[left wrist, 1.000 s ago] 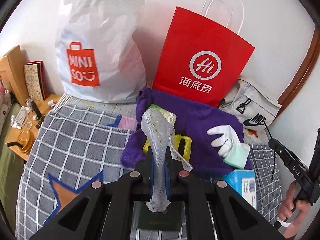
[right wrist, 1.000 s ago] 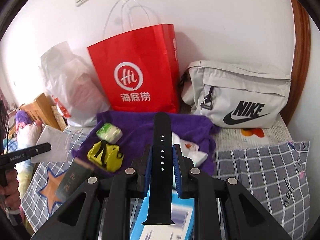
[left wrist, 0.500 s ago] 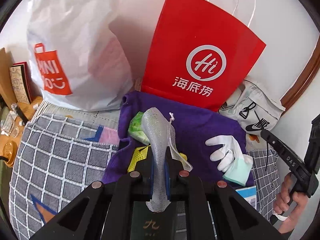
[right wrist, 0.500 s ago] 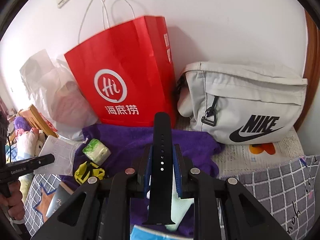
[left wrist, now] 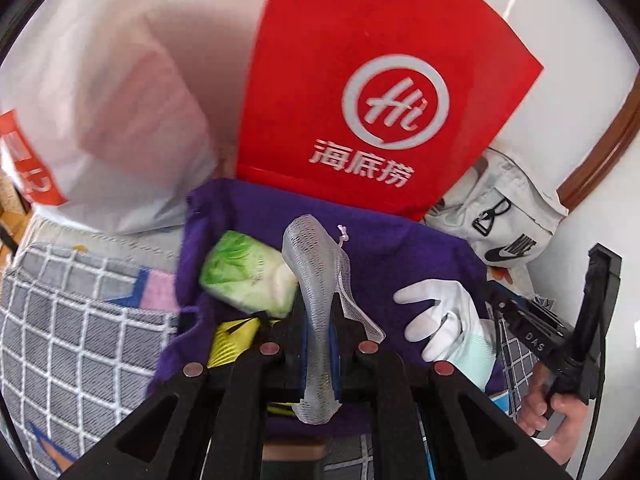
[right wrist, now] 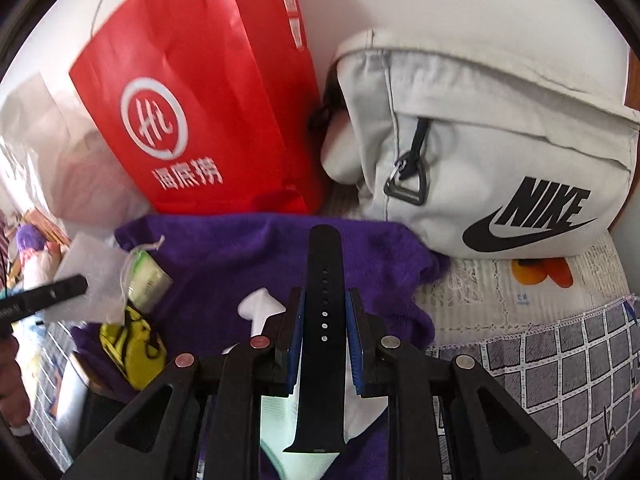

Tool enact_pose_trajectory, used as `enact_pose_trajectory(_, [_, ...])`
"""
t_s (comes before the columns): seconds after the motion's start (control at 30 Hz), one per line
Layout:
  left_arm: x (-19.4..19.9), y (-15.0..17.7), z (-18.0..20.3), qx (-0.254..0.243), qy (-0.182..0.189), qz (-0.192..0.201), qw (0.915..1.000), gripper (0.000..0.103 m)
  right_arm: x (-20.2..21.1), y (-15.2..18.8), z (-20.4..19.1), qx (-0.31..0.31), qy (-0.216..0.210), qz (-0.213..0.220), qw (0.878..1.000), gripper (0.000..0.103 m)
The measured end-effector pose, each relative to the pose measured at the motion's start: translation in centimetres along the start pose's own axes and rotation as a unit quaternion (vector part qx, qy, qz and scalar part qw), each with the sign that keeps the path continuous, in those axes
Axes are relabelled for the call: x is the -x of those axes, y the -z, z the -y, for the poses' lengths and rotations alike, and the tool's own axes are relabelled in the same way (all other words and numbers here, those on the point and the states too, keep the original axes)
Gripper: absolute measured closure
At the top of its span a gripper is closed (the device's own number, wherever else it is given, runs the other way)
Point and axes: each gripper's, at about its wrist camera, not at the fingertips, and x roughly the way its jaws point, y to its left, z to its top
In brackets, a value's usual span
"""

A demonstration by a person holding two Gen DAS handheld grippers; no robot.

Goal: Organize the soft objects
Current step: 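Carry the strap and mesh sleeve over the purple towel with both tools, then open both tools to drop the strap and mesh sleeve on the towel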

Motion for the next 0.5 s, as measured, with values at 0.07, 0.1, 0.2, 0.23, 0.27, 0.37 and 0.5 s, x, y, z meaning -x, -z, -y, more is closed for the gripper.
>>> enact_pose_trajectory(0.07, [-1.0, -0.1, 0.2, 0.001, 0.007, -0.010, 0.9999, 0.094, -0.5, 0.1, 0.2, -0.003, -0.001, -0.007, 1.000, 0.083])
enact_pose_trajectory(0.1, [-1.6, -0.2, 0.2, 0.002, 0.011, -0.018, 0.9998, 0.094, -0.8, 0.2, 0.4, -0.005, -0.004, -0.012, 1.000, 0.083])
enact_pose_trajectory(0.2, [-2.5, -0.3, 0.0, 0.011, 0.008, -0.030, 0.9995, 0.093, -1.2, 0.3, 0.2, 0.005, -0.007, -0.026, 1.000, 0.082])
enact_pose_trajectory(0.23, [-2.5, -0.2, 0.1, 0.010, 0.008, -0.030, 0.9995, 0.093, -1.2, 0.4, 0.0, 0.011, -0.005, -0.025, 1.000, 0.082])
enact_pose_trajectory(0.27, [-2.5, -0.2, 0.1, 0.006, 0.005, -0.031, 0.9995, 0.090, -1.2, 0.4, -0.2, 0.014, -0.005, -0.024, 1.000, 0.082])
enact_pose_trajectory(0.37, [-2.6, -0.3, 0.3, -0.004, -0.012, -0.031, 0.9994, 0.074, -1.1, 0.4, -0.5, 0.017, -0.007, -0.022, 1.000, 0.070])
enact_pose_trajectory(0.5, [-2.2, -0.4, -0.3, 0.004, -0.047, -0.026, 0.9985, 0.064, -0.5, 0.5, -0.3, 0.005, -0.014, -0.011, 1.000, 0.053])
